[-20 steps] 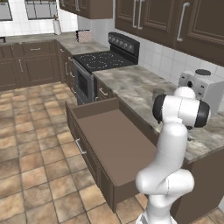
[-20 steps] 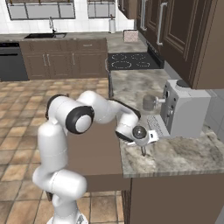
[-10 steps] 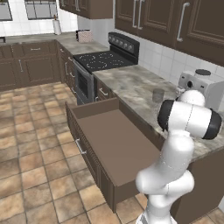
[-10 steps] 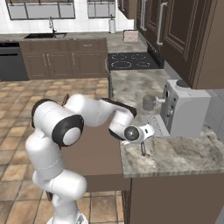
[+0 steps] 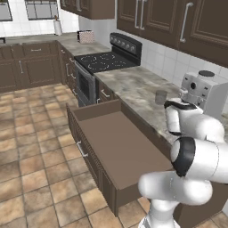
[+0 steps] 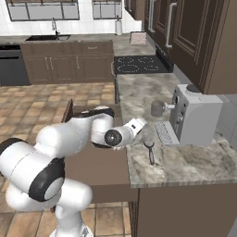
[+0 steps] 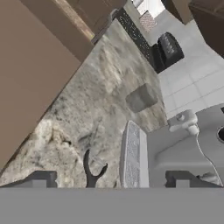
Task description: Pick the peeler from the drawer and place it on the counter.
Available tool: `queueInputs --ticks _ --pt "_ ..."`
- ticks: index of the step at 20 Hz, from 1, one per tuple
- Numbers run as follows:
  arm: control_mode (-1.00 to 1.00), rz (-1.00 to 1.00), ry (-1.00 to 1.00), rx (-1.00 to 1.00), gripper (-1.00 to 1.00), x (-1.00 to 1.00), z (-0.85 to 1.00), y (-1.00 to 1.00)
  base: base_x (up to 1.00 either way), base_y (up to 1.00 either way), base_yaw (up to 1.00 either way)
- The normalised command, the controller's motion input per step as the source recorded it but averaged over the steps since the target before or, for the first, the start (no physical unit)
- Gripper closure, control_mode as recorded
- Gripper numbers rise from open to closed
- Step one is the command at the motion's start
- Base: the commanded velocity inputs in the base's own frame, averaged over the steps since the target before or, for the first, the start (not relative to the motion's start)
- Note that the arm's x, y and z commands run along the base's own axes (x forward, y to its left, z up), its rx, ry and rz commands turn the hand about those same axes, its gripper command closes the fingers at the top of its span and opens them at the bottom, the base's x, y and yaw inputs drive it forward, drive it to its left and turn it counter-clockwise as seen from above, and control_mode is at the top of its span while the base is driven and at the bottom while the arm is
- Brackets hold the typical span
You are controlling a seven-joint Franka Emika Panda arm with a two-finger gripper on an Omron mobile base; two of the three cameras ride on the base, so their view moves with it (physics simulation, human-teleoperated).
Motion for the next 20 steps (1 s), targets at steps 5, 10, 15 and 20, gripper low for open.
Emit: queueInputs --ticks 5,10,15,20 --pt "-1.00 0.32 0.16 -0.47 -1.00 0.01 1.00 1.00 0.00 0.00 0.00" --pt "-1.00 0.40 0.51 -0.41 -1.00 0.01 1.00 1.00 0.00 0.00 0.00" --pt "-1.00 0.51 0.71 -0.40 -1.00 -0.01 1.00 0.92 0.00 0.00 0.00" --pt "-1.00 0.52 0.74 -0.47 -1.00 -0.11 1.00 0.84 0.00 0.00 0.00"
